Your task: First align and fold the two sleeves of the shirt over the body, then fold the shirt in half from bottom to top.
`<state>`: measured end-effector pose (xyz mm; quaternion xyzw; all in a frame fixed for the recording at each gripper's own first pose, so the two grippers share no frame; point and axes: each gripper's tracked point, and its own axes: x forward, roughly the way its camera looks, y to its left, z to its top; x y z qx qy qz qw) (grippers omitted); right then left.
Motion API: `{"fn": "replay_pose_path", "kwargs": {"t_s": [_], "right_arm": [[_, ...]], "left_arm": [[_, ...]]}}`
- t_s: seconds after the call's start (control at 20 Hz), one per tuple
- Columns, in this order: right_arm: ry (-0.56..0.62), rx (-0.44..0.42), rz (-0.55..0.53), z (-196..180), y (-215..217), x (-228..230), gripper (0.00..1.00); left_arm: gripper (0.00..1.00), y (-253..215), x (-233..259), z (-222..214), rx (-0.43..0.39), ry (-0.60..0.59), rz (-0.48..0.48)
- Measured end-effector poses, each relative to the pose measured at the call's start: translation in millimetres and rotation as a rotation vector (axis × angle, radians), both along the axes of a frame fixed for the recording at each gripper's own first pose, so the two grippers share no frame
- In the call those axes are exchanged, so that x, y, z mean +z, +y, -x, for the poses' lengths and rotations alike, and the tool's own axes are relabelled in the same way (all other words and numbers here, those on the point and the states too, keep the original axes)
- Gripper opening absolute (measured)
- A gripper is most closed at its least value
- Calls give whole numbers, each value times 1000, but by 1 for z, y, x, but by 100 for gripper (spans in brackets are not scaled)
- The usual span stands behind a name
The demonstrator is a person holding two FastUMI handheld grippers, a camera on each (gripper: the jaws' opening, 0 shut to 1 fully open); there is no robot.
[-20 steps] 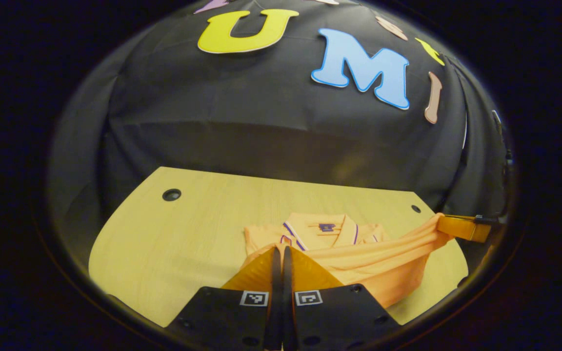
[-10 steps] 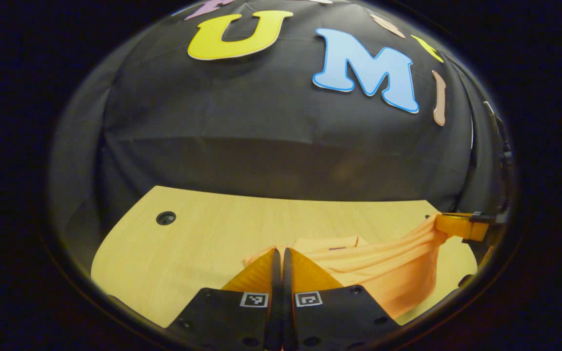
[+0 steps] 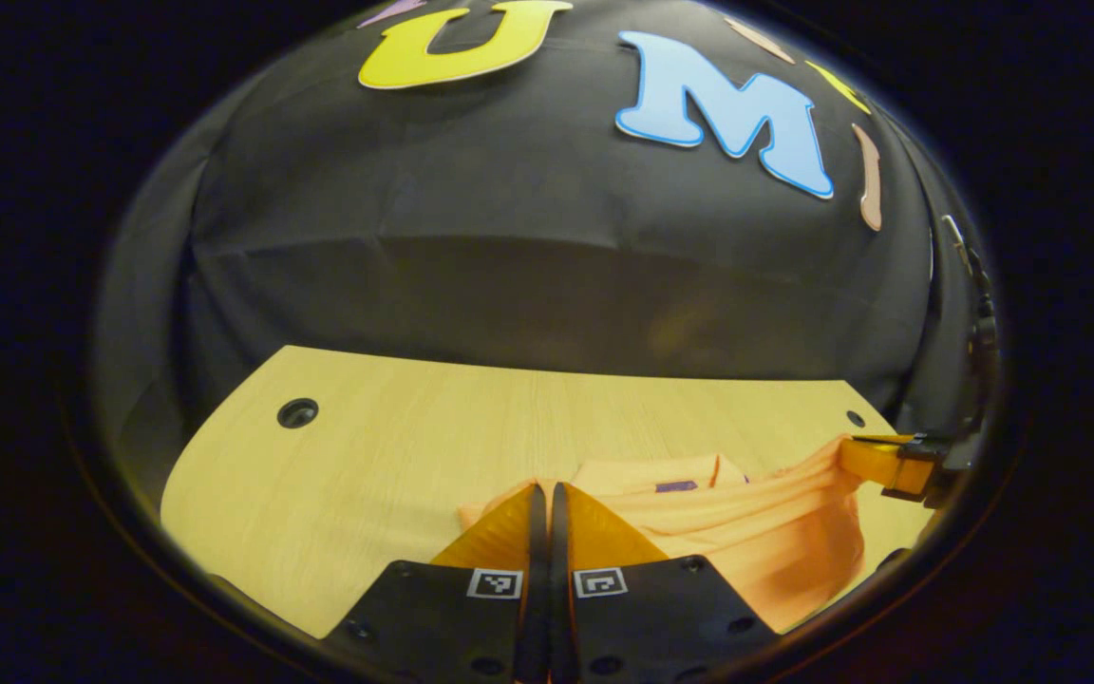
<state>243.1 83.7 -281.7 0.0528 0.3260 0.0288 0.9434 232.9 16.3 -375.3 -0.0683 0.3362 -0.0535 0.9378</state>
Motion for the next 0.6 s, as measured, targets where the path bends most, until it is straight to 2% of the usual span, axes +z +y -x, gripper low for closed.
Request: {"fn": "replay_pose_path", "kwargs": {"t_s": [0.25,0.3,0.35,0.4,0.45,0.5,0.55,0.6], "right_arm": [[34,16,3,2,-1,-8,5],[34,16,15,4,-2,-8,8],[26,21,26,5,-4,-5,10],[18,34,29,7,-3,-1,17],[10,52,25,9,0,4,31],[2,69,27,12,2,7,35],[-7,80,34,15,3,12,65],[-25,88,42,18,4,19,79]], "left_arm": [[9,-1,-4,-3,-3,2,10],[13,1,-5,-1,2,6,2],[9,3,-4,1,4,9,-7],[10,1,-2,4,-3,14,-6],[16,3,0,5,-2,16,-6],[23,5,4,7,5,17,-9],[22,2,9,11,-2,19,11],[28,3,15,15,4,19,19]]}}
